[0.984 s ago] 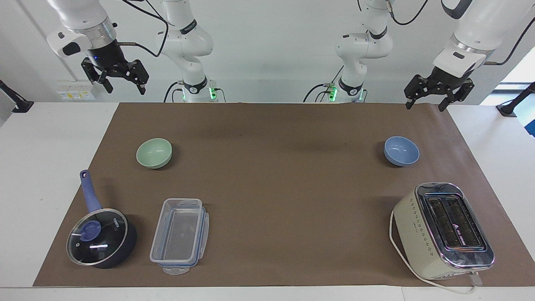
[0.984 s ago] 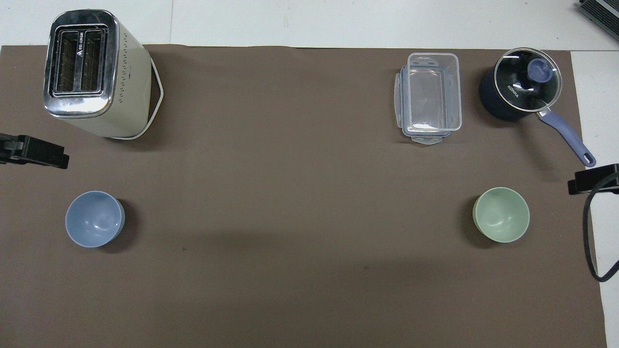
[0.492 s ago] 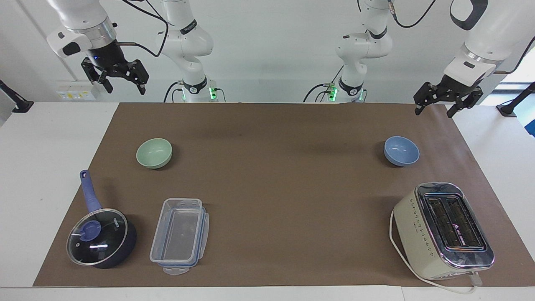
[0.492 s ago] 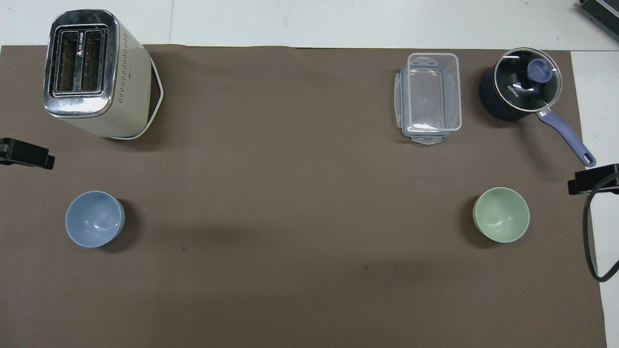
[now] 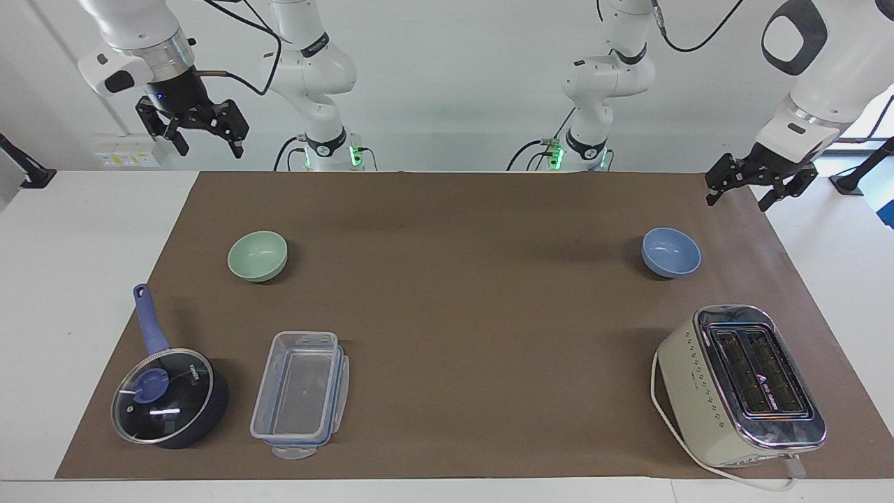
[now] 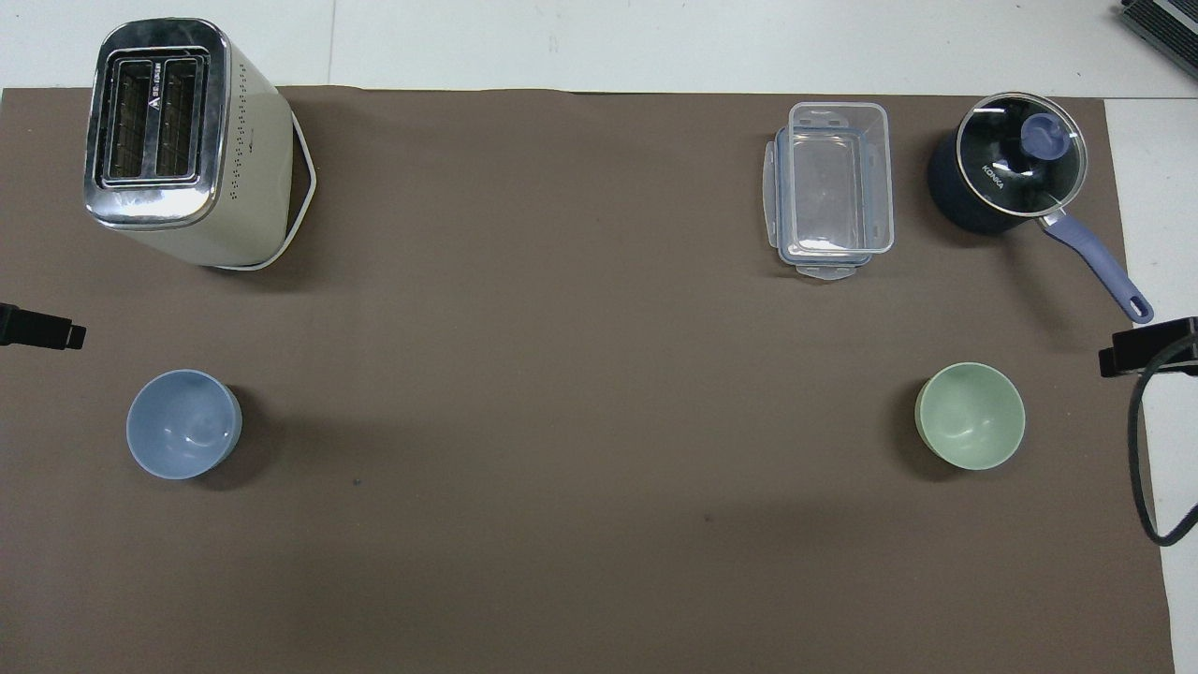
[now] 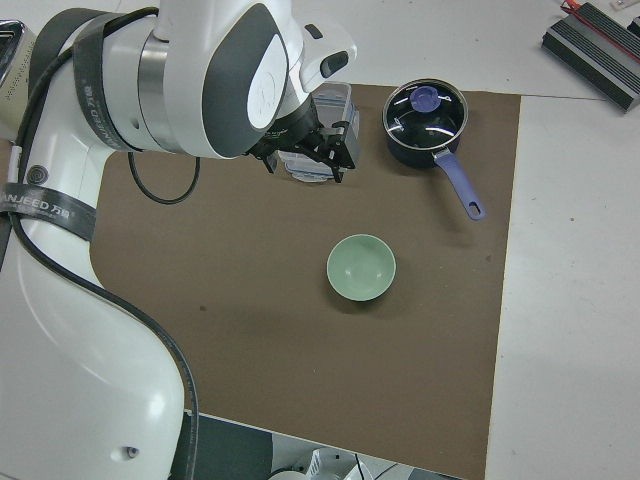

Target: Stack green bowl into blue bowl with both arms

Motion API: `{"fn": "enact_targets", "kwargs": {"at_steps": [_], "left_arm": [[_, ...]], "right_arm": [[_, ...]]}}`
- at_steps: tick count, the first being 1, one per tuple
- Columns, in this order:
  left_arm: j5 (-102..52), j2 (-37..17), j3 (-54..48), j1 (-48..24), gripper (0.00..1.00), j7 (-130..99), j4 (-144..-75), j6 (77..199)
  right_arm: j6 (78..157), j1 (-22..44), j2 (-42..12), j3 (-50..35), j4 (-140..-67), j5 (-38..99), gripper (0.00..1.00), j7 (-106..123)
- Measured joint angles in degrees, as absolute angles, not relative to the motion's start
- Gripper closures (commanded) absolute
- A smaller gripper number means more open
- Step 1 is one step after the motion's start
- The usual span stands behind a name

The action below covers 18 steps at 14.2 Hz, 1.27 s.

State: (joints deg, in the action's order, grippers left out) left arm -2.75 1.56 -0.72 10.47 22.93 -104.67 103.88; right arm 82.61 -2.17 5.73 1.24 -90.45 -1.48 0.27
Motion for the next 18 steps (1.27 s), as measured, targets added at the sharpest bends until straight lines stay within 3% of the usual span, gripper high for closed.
{"fn": "enact_targets", "kwargs": {"at_steps": [14, 18], "left_arm": [[-9.02, 3.21, -0.59, 18.36, 0.0, 34.14, -128.82, 123.43], [-10.3, 2.92, -0.64, 19.2, 0.0, 35.15, -131.15, 125.69]], "right_arm": [[82.61, -2.17, 5.73, 1.24, -90.45, -1.48, 0.0, 0.27], [82.61, -2.17, 5.73, 1.24, -90.45, -1.48, 0.0, 0.27]]}}
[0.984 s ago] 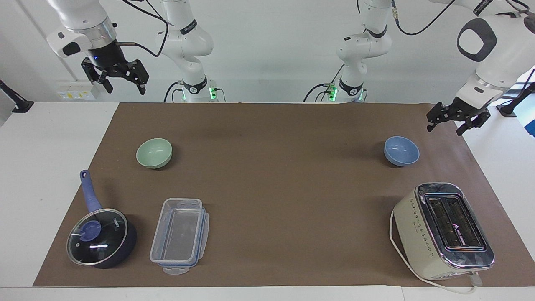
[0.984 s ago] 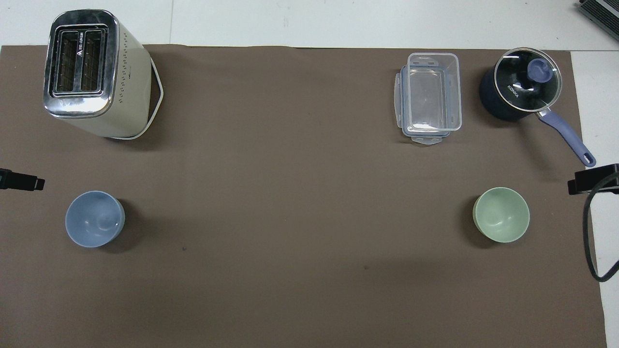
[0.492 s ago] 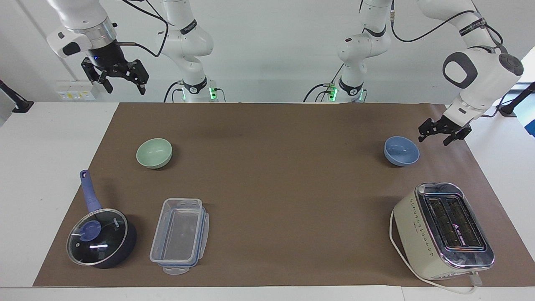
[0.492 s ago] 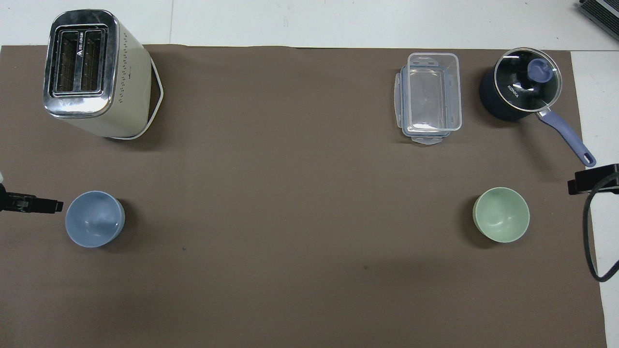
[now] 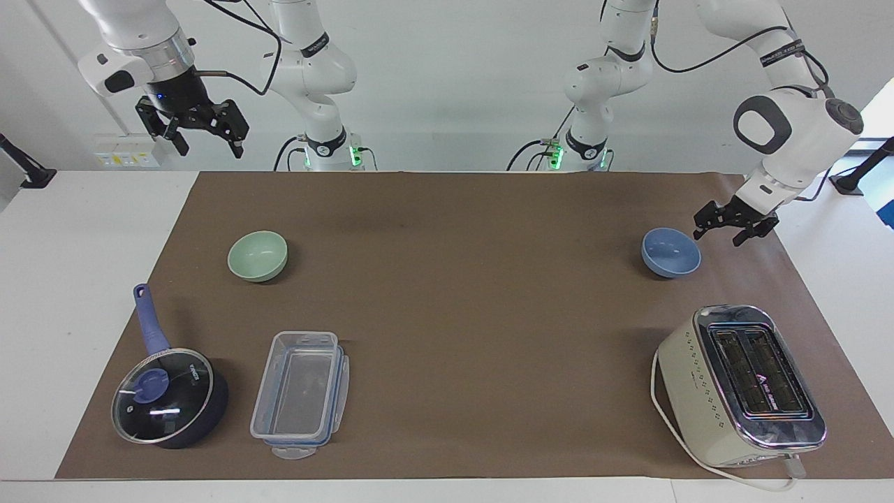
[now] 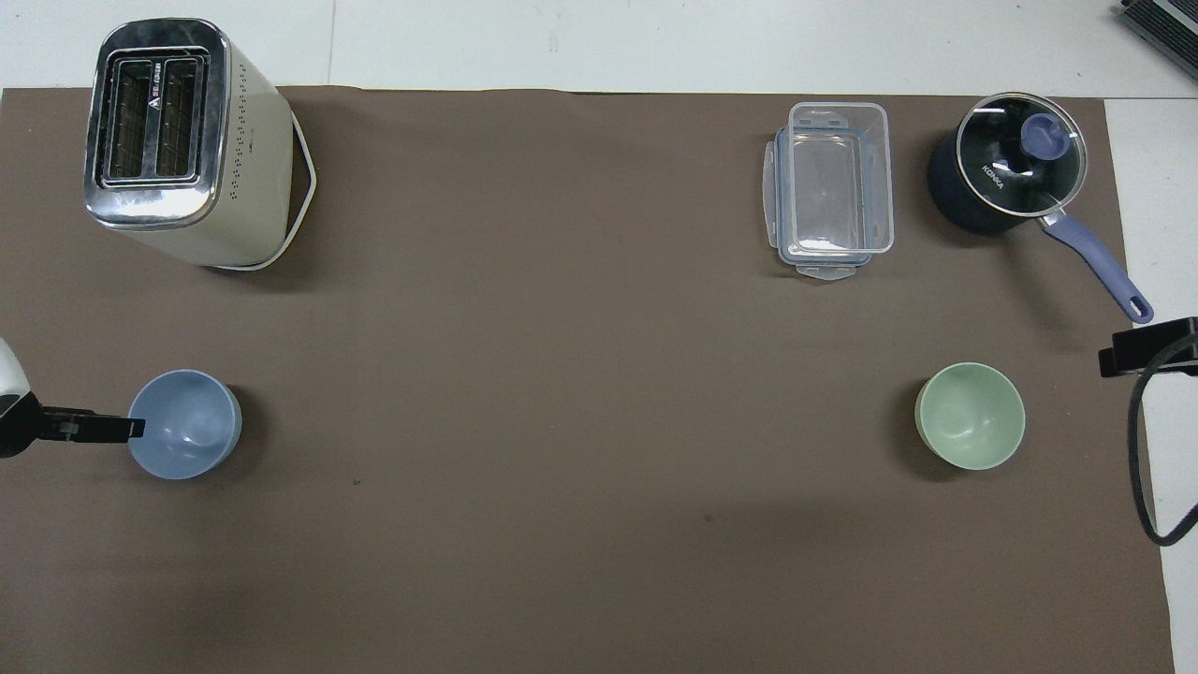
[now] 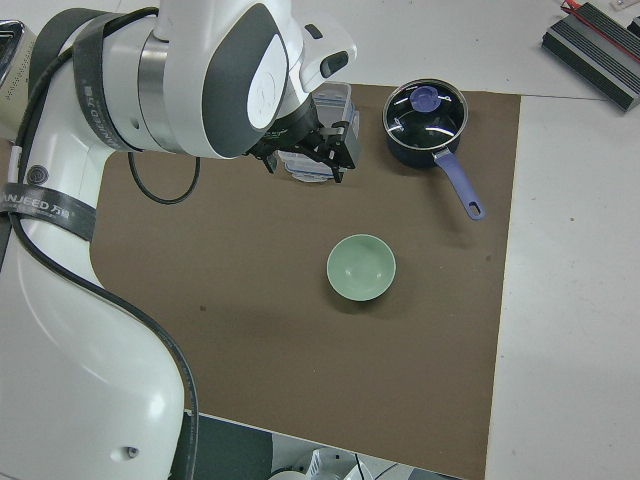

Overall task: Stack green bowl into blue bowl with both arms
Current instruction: 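Reach the left gripper to the blue bowl rim and grasp it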

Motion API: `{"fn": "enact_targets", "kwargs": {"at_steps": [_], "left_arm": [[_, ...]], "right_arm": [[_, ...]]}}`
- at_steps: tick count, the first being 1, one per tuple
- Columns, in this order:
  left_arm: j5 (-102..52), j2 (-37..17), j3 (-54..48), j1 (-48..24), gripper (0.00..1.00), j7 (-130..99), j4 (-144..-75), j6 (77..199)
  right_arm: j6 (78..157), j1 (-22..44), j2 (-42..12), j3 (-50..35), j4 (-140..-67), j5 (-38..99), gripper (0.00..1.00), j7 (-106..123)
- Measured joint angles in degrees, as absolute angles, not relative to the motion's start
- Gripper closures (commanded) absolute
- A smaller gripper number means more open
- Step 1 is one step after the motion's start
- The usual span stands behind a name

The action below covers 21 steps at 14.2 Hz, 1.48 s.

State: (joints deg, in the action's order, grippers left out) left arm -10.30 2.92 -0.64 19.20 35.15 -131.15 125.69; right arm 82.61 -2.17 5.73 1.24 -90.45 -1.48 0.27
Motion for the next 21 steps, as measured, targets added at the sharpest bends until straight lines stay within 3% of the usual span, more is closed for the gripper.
{"fn": "enact_targets", "kwargs": {"at_steps": [9, 12, 14, 16, 18, 19, 21], "left_arm": [[-11.52, -0.41, -0.6, 20.2, 0.01, 37.19, -132.65, 129.73], [-11.95, -0.82, -0.62, 20.4, 0.08, 37.31, -132.75, 130.11], [-13.39, -0.82, -0.66, 20.41, 0.27, 37.41, -132.76, 130.16], [-14.54, -0.82, -0.71, 20.41, 0.65, 37.46, -132.77, 130.16], [-14.94, -0.82, -0.71, 20.43, 0.94, 37.51, -132.79, 130.17], [-14.96, -0.82, -0.71, 20.43, 1.0, 37.52, -132.79, 130.17], [-14.97, -0.82, -0.74, 20.43, 1.0, 37.56, -132.79, 130.2]], "right_arm": [[82.61, -2.17, 5.73, 1.24, -90.45, -1.48, 0.0, 0.27], [82.61, -2.17, 5.73, 1.24, -90.45, -1.48, 0.0, 0.27], [82.61, -2.17, 5.73, 1.24, -90.45, -1.48, 0.0, 0.27], [82.61, -2.17, 5.73, 1.24, -90.45, -1.48, 0.0, 0.27], [82.61, -2.17, 5.73, 1.24, -90.45, -1.48, 0.0, 0.27], [82.61, -2.17, 5.73, 1.24, -90.45, -1.48, 0.0, 0.27], [82.61, -2.17, 5.73, 1.24, -90.45, -1.48, 0.0, 0.27]]}}
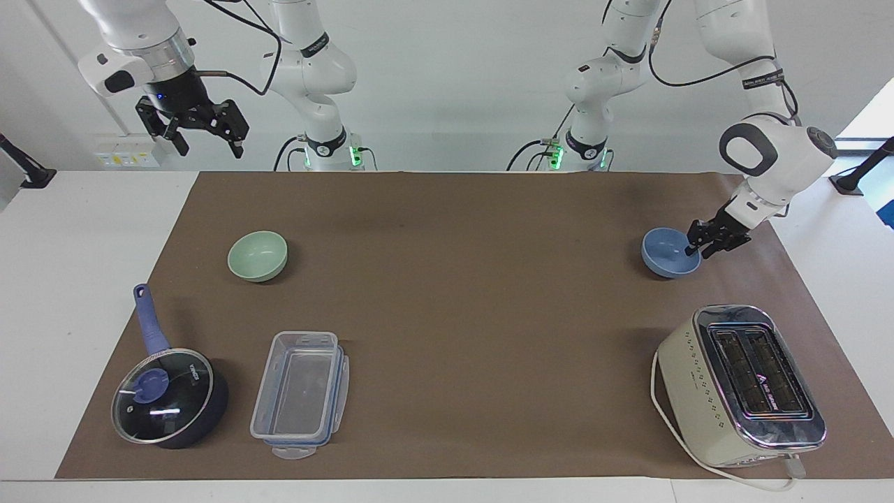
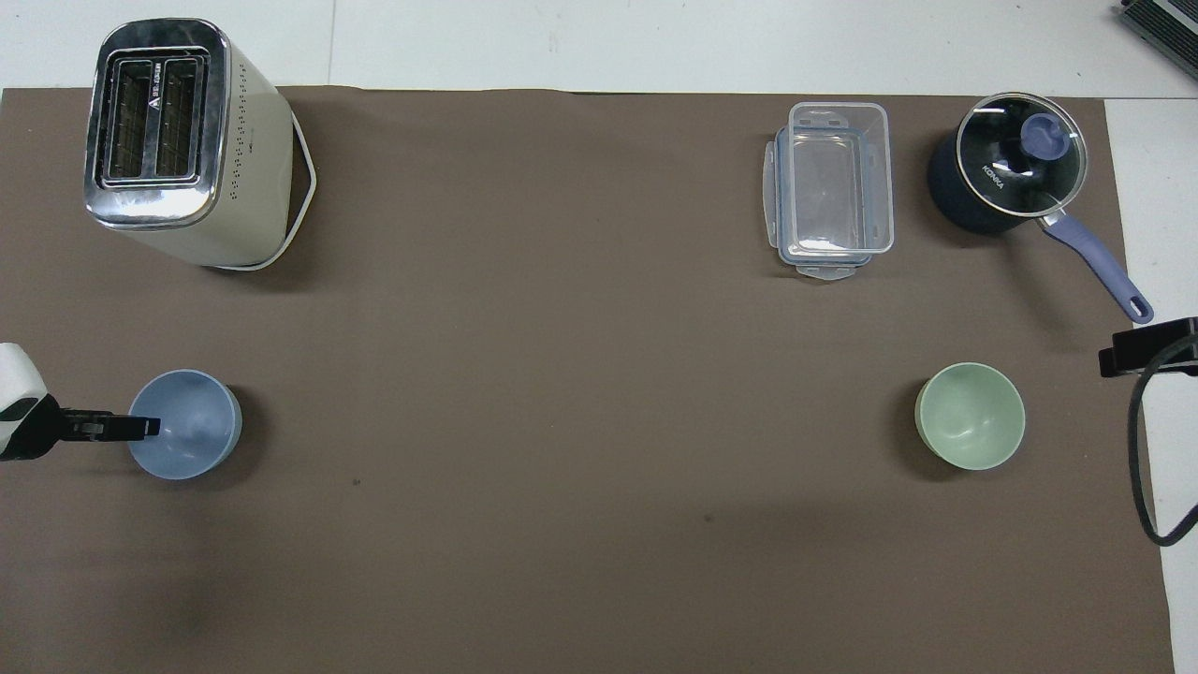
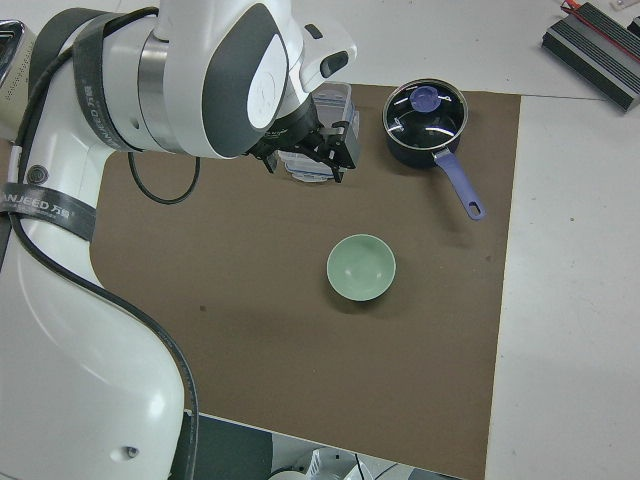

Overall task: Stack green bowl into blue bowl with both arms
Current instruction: 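Reach the left gripper to the blue bowl rim and grasp it, then slide the blue bowl with the left gripper toward the table center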

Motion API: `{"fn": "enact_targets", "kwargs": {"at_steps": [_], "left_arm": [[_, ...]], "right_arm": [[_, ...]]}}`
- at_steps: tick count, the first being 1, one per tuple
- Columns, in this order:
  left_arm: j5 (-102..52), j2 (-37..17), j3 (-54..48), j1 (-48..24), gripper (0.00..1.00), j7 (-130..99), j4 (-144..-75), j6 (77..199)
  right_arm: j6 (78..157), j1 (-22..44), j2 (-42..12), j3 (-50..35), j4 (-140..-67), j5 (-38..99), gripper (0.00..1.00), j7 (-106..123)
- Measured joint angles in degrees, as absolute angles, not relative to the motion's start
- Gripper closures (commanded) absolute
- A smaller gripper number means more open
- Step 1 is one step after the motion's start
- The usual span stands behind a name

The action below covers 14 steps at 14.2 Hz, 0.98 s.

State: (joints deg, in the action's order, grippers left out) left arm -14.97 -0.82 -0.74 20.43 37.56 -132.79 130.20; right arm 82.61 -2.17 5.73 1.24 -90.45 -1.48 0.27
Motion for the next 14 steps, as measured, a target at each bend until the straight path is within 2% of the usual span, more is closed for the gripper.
{"fn": "enact_targets", "kwargs": {"at_steps": [8, 14], "left_arm": [[-14.99, -0.23, -1.34, 20.18, 1.0, 38.4, -132.78, 130.48], [-15.36, 6.21, -1.85, 14.36, 1.0, 35.89, -132.86, 128.2]], "right_arm": [[82.61, -2.17, 5.73, 1.24, -90.45, -1.48, 0.0, 0.27], [82.61, -2.17, 5.73, 1.24, -90.45, -1.48, 0.0, 0.27]]}}
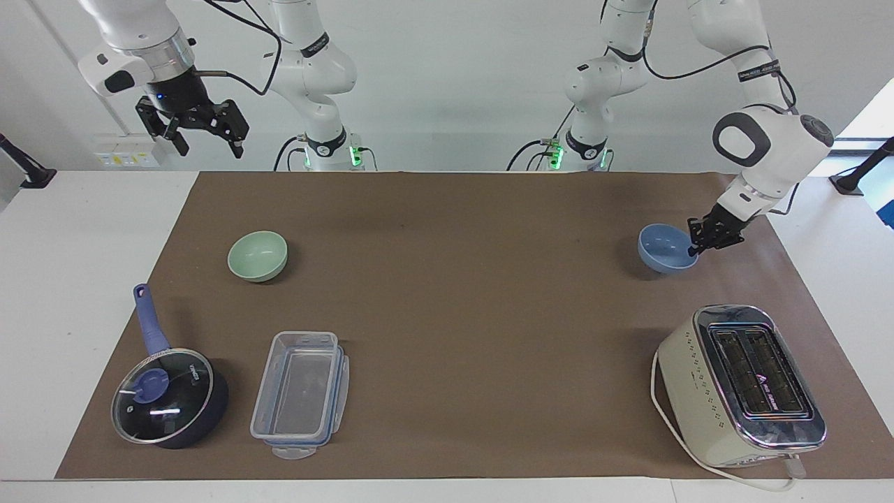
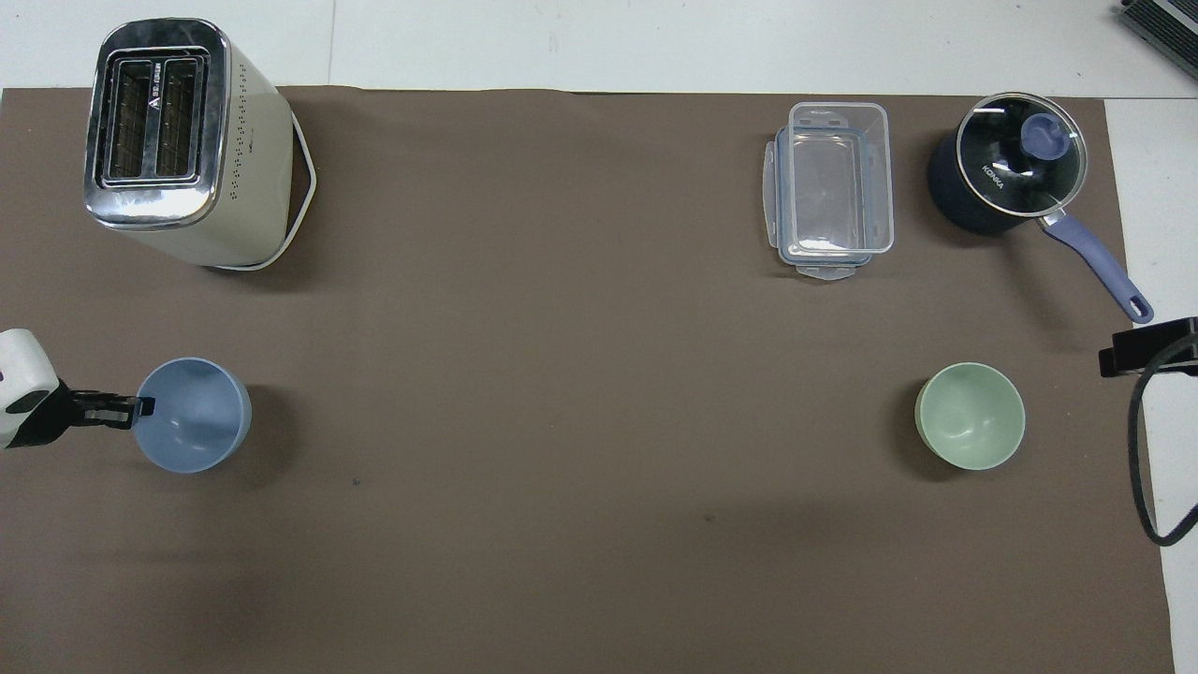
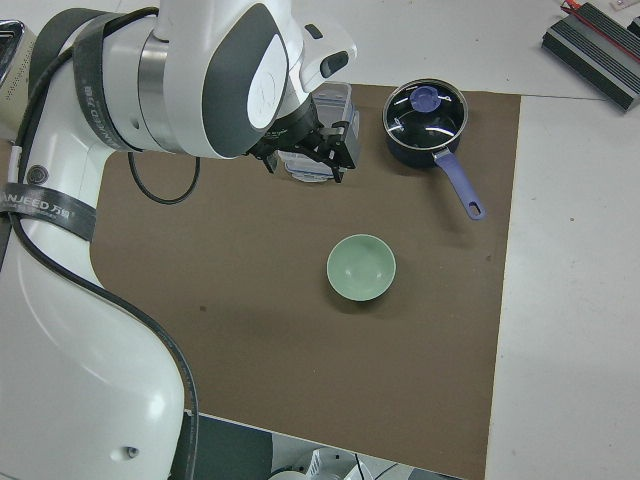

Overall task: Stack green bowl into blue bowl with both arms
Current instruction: 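Slide the blue bowl with the left gripper toward the table center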

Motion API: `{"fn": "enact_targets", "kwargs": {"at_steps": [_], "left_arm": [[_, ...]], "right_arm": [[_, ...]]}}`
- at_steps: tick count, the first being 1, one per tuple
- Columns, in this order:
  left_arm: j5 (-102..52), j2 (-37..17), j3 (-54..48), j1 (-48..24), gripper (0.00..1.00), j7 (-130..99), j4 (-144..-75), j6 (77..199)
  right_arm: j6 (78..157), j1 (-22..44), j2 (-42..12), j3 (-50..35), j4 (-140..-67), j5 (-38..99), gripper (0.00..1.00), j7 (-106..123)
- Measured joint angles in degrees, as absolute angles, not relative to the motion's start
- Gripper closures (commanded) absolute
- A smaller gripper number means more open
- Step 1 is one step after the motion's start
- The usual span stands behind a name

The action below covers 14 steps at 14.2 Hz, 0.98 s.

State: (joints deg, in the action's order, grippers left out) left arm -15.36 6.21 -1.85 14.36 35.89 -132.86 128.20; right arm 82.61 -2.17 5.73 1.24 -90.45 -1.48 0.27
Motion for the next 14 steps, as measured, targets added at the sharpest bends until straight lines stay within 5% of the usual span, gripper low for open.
{"fn": "enact_targets", "kwargs": {"at_steps": [14], "left_arm": [[-10.14, 7.73, -2.89, -18.35, 1.0, -10.62, -133.4, 130.77]], "right_arm": [[82.61, -2.16, 5.73, 1.24, -90.45, -1.48, 0.0, 0.27]]}}
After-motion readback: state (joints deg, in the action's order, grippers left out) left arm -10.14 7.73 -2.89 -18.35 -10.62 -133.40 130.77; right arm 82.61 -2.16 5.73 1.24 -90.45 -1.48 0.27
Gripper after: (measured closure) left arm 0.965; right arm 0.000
